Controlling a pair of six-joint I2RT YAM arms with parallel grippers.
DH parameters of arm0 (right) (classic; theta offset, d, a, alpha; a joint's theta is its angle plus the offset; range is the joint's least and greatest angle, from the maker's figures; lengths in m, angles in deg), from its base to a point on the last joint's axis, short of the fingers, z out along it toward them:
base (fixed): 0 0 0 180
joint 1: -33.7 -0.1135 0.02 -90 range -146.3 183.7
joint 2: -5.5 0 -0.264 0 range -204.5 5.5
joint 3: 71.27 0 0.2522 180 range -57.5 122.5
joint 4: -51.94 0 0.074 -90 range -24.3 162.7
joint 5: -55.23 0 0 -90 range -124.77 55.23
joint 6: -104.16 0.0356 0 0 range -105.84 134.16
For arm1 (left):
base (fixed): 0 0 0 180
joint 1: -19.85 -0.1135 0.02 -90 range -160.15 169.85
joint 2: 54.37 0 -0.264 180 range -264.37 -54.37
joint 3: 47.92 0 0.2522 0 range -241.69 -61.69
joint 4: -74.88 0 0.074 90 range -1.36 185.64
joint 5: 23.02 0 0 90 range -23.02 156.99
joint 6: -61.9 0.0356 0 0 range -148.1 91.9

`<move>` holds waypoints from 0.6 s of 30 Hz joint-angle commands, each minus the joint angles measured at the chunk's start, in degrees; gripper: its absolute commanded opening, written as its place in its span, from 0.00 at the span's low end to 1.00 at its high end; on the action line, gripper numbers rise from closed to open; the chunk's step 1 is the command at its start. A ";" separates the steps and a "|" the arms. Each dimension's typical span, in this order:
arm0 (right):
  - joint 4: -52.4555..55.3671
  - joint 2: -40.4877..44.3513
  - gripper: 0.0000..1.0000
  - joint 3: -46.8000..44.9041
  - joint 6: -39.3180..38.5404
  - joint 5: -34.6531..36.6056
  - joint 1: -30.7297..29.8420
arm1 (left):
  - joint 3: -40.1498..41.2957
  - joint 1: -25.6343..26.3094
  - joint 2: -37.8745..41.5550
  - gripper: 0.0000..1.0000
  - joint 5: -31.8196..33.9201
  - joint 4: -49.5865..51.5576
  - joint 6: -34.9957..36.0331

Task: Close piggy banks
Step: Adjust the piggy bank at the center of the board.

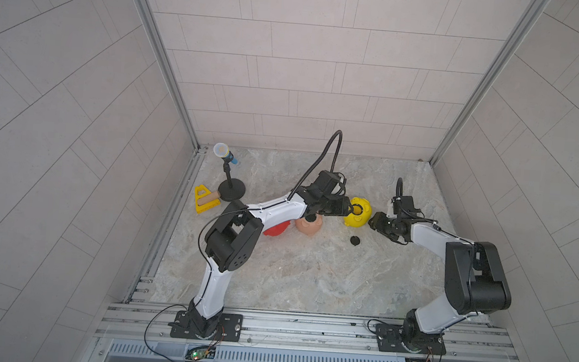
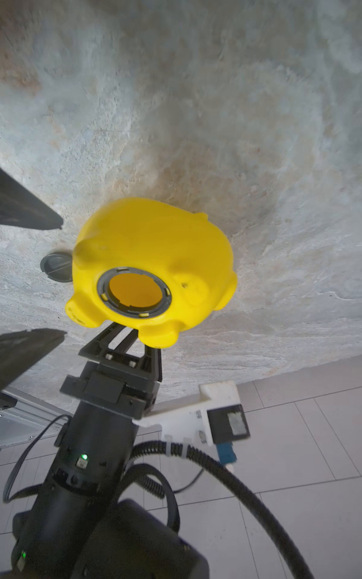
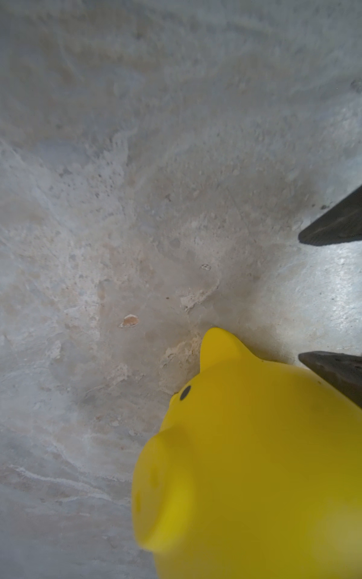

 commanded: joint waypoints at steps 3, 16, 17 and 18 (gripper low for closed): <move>-0.05 -0.51 0.55 0.11 -0.06 0.25 0.20 | -4.05 -1.94 0.45 0.48 7.96 3.37 2.44; 0.07 -0.36 0.55 0.01 -0.13 0.01 0.20 | -22.84 -2.23 -13.95 0.43 9.59 16.00 7.86; 0.09 -0.37 0.55 0.01 -0.17 0.06 0.17 | -23.19 -2.15 -14.46 0.43 9.55 16.02 8.01; 0.02 -0.34 0.55 0.10 -0.05 -0.03 0.20 | -23.55 -2.15 -15.06 0.43 9.57 16.20 8.18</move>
